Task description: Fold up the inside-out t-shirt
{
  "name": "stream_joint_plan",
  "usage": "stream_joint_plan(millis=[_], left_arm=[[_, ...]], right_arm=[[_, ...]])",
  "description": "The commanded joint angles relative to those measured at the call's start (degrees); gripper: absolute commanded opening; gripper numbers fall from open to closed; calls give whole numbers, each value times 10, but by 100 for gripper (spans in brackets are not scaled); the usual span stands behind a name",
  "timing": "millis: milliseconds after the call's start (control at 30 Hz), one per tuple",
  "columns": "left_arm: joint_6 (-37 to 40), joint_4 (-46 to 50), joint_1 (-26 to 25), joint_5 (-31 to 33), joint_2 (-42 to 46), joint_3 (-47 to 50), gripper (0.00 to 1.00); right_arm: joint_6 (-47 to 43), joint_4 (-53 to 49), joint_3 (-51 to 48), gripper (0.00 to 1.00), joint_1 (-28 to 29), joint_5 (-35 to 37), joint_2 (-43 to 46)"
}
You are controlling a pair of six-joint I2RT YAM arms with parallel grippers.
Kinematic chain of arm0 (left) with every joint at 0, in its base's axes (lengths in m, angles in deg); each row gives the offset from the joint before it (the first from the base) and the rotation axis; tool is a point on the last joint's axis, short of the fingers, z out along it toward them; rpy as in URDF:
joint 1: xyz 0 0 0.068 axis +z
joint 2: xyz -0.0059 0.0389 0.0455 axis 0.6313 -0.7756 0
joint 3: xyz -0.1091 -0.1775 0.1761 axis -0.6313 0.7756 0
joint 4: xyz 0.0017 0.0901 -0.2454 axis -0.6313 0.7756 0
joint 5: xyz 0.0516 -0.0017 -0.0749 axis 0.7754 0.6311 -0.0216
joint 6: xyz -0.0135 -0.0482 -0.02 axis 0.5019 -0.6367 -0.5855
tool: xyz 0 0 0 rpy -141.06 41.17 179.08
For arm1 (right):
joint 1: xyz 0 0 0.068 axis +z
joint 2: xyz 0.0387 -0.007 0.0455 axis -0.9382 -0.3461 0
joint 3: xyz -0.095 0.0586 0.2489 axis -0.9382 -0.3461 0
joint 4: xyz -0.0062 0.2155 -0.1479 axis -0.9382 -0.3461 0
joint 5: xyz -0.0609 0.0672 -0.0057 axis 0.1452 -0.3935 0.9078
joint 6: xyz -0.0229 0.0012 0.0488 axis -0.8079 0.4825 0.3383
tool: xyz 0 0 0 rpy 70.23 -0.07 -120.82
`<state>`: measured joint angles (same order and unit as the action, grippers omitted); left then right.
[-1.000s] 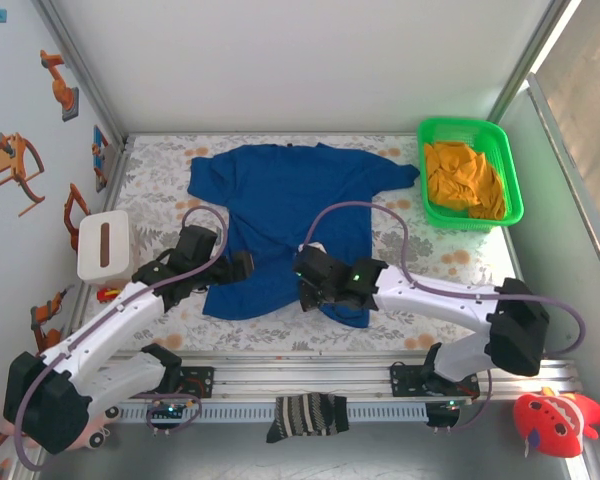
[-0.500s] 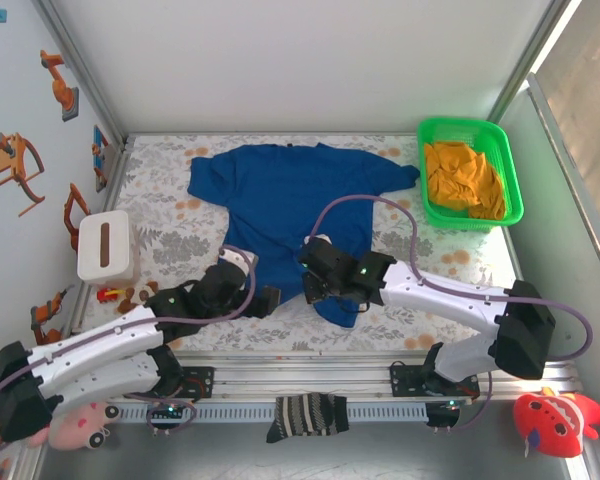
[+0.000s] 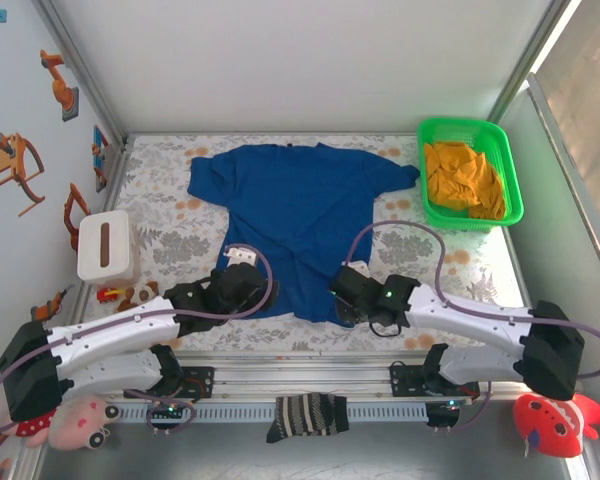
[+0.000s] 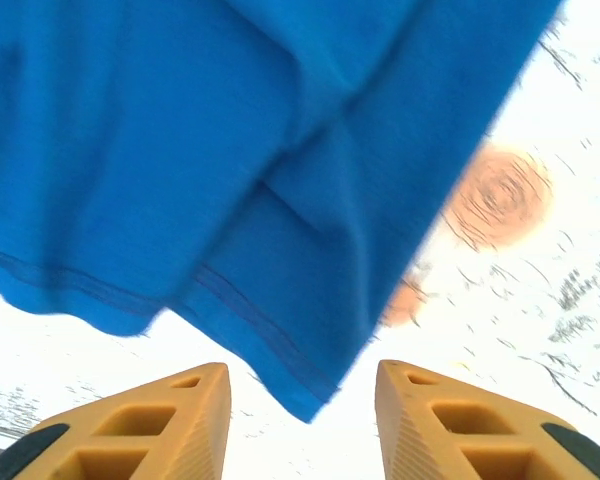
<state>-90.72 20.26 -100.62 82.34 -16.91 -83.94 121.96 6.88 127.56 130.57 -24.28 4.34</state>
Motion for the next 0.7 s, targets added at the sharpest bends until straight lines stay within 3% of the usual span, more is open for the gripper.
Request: stream_joint_plan(millis=[0, 300, 433, 533, 567, 667], left_arm=[[-6, 17, 1, 21, 14, -20, 96], [-12, 25, 2, 17, 11, -25, 96], [-15, 25, 2, 18, 13, -25, 96], [-14, 23, 4, 19, 15, -25, 96], [-14, 23, 5, 17, 15, -25, 96], [-13, 22, 10, 13, 18, -24, 96]], right_arm=[[45, -11, -30, 42, -2, 19, 22], [52, 89, -45, 43, -2, -21, -58], [50, 98, -43, 32, -6, -5, -81], [50, 97, -53, 12, -16, -5, -71], [50, 97, -58, 1, -21, -6, -65], [45, 78, -73, 0, -40, -2, -28]])
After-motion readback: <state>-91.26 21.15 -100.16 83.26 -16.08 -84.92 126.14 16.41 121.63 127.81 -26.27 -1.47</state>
